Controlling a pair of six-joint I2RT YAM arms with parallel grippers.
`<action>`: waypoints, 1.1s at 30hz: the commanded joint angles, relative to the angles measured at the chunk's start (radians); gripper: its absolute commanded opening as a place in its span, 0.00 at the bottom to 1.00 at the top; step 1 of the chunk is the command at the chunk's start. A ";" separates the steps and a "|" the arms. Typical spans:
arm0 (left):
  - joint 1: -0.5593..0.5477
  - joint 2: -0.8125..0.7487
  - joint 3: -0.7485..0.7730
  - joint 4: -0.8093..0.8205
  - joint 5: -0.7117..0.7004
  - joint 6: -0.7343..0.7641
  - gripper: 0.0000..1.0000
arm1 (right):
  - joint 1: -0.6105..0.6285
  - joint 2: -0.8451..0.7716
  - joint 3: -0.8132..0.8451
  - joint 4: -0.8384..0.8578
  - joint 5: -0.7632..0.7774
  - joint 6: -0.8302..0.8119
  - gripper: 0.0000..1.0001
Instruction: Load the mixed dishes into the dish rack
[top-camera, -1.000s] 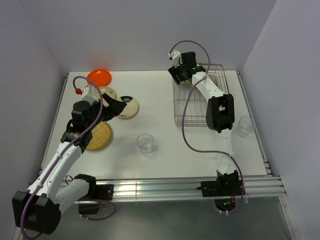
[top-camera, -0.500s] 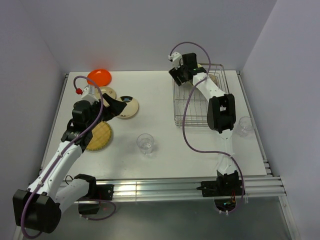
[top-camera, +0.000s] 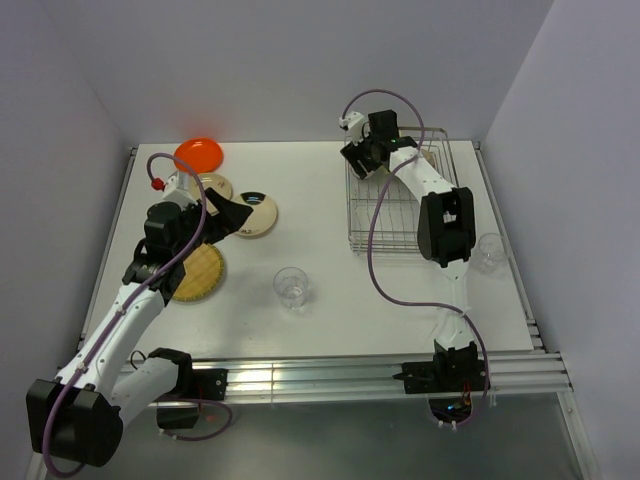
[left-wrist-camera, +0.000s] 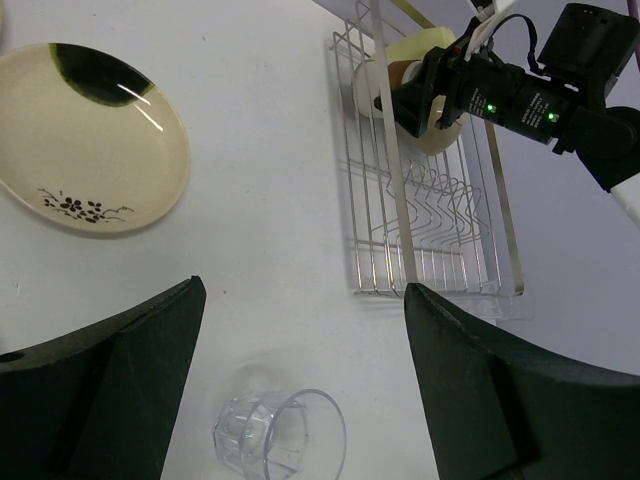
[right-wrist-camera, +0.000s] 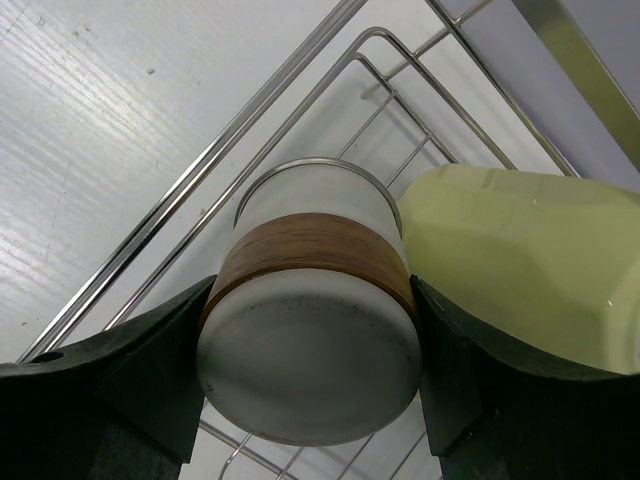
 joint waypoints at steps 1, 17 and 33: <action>0.005 -0.022 -0.003 0.047 0.020 0.012 0.88 | -0.009 -0.068 -0.025 -0.031 -0.017 -0.019 0.18; 0.007 -0.020 -0.001 0.045 0.024 0.010 0.88 | -0.002 -0.027 0.037 -0.081 -0.018 -0.028 0.55; 0.008 -0.002 0.009 0.051 0.035 0.012 0.88 | 0.014 -0.010 0.068 -0.069 -0.007 -0.019 0.81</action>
